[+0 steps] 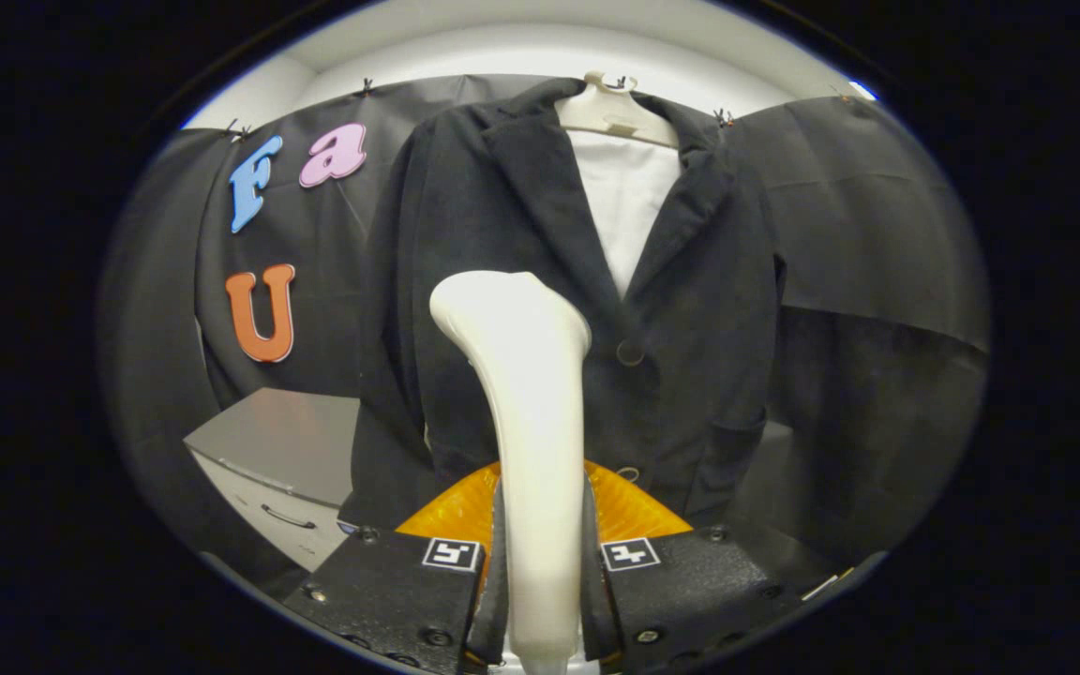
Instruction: Iron the clothes twice with a garment steamer, once on the left side and once on the right side.
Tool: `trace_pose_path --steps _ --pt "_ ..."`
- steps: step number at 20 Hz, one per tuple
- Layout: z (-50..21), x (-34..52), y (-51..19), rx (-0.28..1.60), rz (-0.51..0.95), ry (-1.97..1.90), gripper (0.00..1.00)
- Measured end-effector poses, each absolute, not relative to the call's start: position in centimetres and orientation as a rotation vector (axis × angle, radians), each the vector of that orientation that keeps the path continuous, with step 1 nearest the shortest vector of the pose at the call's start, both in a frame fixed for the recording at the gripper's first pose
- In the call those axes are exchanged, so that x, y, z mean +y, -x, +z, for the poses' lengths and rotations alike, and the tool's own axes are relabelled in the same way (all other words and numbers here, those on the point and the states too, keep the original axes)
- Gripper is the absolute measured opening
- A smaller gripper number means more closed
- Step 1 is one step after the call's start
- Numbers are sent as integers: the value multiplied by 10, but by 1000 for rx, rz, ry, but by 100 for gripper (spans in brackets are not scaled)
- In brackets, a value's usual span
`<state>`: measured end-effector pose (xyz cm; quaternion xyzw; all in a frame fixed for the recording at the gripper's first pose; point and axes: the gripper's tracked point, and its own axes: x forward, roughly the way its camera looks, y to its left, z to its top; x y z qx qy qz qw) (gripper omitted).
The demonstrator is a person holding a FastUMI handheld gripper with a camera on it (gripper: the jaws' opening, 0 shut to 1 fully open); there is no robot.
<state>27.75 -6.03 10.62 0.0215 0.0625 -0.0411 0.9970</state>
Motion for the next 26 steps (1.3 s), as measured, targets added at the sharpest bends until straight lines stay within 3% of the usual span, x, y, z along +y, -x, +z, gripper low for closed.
trace_pose_path --steps 26 --pt "-78 -66 -275 348 -118 -36 34"
